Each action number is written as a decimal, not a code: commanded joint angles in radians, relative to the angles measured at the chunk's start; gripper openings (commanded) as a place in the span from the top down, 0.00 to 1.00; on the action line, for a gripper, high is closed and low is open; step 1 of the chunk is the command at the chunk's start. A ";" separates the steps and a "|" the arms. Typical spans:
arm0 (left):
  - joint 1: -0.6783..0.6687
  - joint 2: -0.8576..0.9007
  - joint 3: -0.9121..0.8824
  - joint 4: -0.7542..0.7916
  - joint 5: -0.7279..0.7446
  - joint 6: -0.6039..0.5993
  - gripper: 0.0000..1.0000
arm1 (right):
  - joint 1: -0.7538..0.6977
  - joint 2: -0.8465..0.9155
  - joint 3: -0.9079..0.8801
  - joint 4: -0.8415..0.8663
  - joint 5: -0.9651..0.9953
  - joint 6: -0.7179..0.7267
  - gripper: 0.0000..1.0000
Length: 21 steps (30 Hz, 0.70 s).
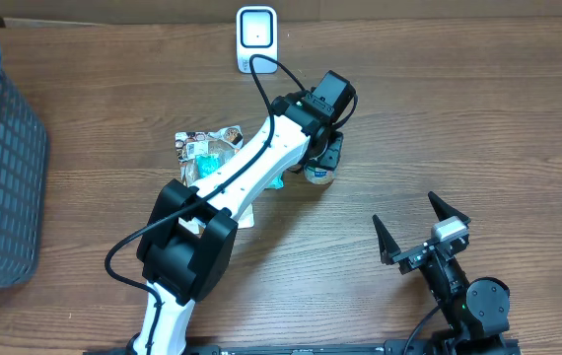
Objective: Scan the item barcode
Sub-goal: 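Carry the green-lidded jar past the scanner and set it on the table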
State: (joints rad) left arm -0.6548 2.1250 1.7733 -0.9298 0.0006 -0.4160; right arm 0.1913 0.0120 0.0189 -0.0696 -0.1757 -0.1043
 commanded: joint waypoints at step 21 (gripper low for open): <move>0.289 -0.185 0.483 -0.435 -0.003 0.196 0.00 | -0.002 -0.009 -0.011 0.005 0.006 0.003 0.00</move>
State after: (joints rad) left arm -0.4503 2.0571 2.1281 -1.3022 0.0032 -0.3401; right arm 0.1913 0.0120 0.0189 -0.0696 -0.1757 -0.1047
